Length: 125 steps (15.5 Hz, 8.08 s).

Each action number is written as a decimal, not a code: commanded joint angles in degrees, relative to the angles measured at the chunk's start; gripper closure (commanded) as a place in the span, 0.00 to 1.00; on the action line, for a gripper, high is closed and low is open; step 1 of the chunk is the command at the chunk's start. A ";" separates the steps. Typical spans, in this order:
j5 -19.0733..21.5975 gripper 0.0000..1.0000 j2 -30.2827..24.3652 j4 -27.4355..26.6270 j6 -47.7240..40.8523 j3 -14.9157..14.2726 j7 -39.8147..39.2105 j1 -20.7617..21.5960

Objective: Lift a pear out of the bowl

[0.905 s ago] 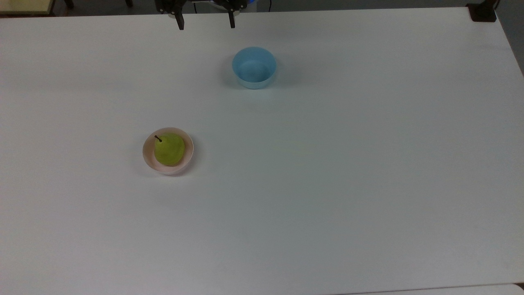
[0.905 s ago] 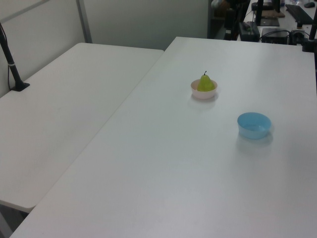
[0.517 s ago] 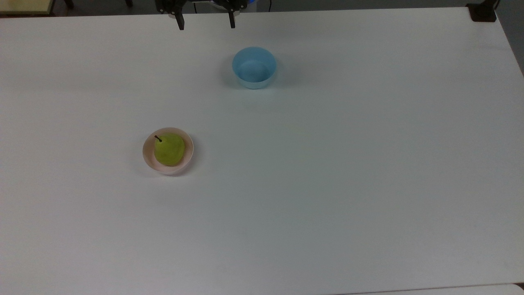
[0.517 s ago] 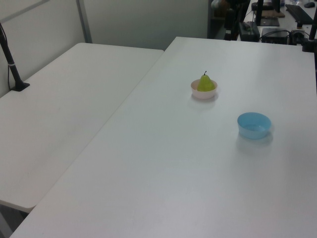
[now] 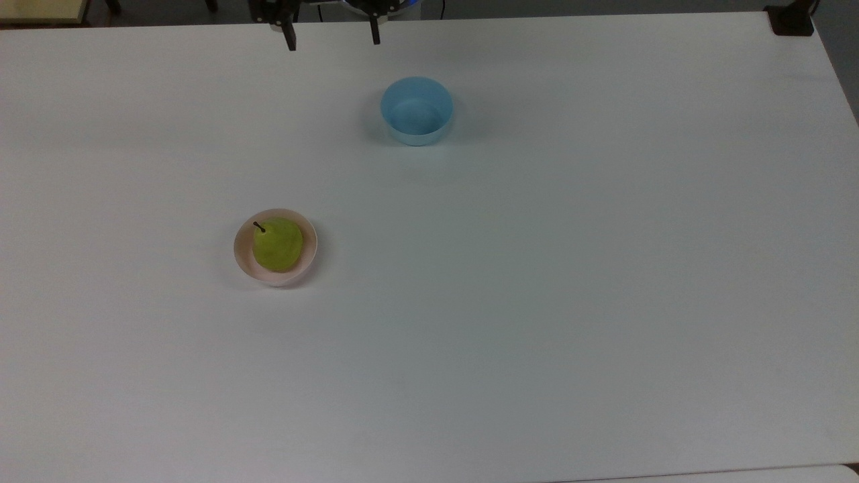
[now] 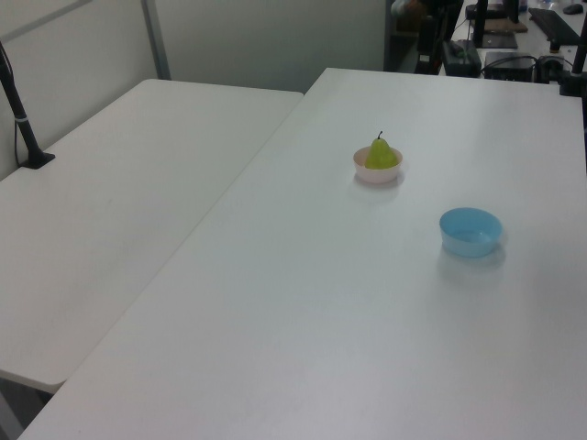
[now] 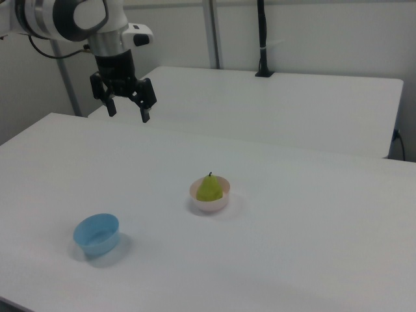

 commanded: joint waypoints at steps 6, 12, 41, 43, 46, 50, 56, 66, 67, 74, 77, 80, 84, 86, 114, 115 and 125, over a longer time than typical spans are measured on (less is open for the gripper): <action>-8.58 0.00 8.59 6.40 0.96 -0.12 -15.87 -4.05; -11.50 0.00 16.86 9.13 3.24 -0.12 -4.12 -3.70; -3.24 0.20 27.85 0.78 28.12 -1.70 7.95 -6.24; -3.24 0.35 28.20 -0.18 30.48 -1.70 7.87 -6.42; -3.24 0.62 28.20 -1.07 31.37 -1.79 7.87 -6.33; -3.32 0.82 28.29 -1.59 31.38 -1.70 7.78 -6.25; -3.24 1.00 25.31 -1.07 29.71 -1.79 7.69 -6.25; -2.53 1.00 23.20 12.54 12.07 -1.26 7.69 -6.59; -2.53 1.00 23.02 13.34 10.65 -1.17 7.52 -6.86; -2.62 1.00 21.96 13.61 9.58 -1.17 0.33 -10.98; -2.80 1.00 22.05 13.70 10.19 -1.26 -6.97 -13.44; -2.62 1.00 24.24 16.50 10.37 -1.09 -14.70 -16.43; -1.40 1.00 28.28 16.25 18.00 -1.17 -16.39 -19.42; 0.18 1.00 30.31 16.25 21.25 -1.17 -16.13 -20.56; -0.86 0.00 16.10 11.77 7.59 -1.09 -6.58 -13.29; -0.78 0.00 14.07 11.59 5.21 -1.09 -2.89 -11.88; -0.07 0.00 -0.89 -2.12 -0.79 -1.17 7.08 3.14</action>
